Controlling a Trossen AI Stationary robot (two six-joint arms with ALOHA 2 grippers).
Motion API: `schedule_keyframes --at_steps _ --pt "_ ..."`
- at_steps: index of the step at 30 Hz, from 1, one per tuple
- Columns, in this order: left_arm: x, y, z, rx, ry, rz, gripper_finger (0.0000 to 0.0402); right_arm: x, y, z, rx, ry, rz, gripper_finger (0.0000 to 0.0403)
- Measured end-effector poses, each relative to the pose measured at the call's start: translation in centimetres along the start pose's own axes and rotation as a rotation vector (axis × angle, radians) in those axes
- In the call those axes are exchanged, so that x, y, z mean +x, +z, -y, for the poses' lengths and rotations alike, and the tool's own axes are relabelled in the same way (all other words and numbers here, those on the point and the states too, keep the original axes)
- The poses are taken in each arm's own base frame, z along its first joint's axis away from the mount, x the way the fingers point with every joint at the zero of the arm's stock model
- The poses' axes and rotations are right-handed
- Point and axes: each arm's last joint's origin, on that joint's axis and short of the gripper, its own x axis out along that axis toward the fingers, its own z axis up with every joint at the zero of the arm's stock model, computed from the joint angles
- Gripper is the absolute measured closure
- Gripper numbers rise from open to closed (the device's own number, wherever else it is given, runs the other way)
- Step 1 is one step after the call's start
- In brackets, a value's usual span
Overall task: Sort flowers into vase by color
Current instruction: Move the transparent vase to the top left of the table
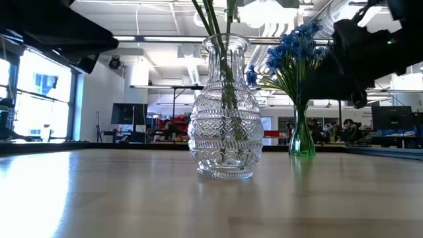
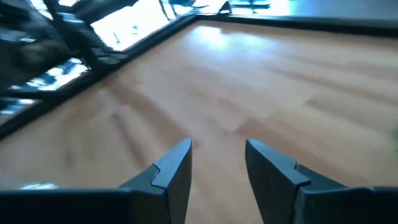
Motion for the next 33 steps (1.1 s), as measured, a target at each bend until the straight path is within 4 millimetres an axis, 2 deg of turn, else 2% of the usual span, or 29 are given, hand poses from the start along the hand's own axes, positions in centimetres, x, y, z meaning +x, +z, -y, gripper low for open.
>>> schedule_keyframes --at_steps 7,14,19,25,29,33 --pt "2.4 -1.2 1.0 0.066 -0.013 0.007 0.0344 -1.0 -3.5 -3.5 0.076 0.15 0.046 0.0263" --pt "6.4 -1.0 2.9 0.132 -0.007 -0.023 0.0281 -1.1 -5.6 -6.0 0.03 0.13 0.083 0.0264" --pt "9.5 -0.3 3.1 0.111 -0.094 -0.043 0.0209 -0.1 -6.0 -7.5 -0.032 0.117 0.087 0.0264" --pt "11.5 -0.4 2.2 0.081 -0.049 -0.101 0.0137 0.3 -5.8 -9.1 -0.105 0.135 0.088 0.0264" --pt "12.5 -0.2 2.0 0.07 -0.036 -0.091 0.0113 0.4 -5.6 -9.5 -0.129 0.138 0.089 0.0264" --pt "13.8 -0.5 2.2 0.099 -0.024 -0.098 0.011 0.4 -5.6 -9.6 -0.131 0.14 0.088 0.0263"
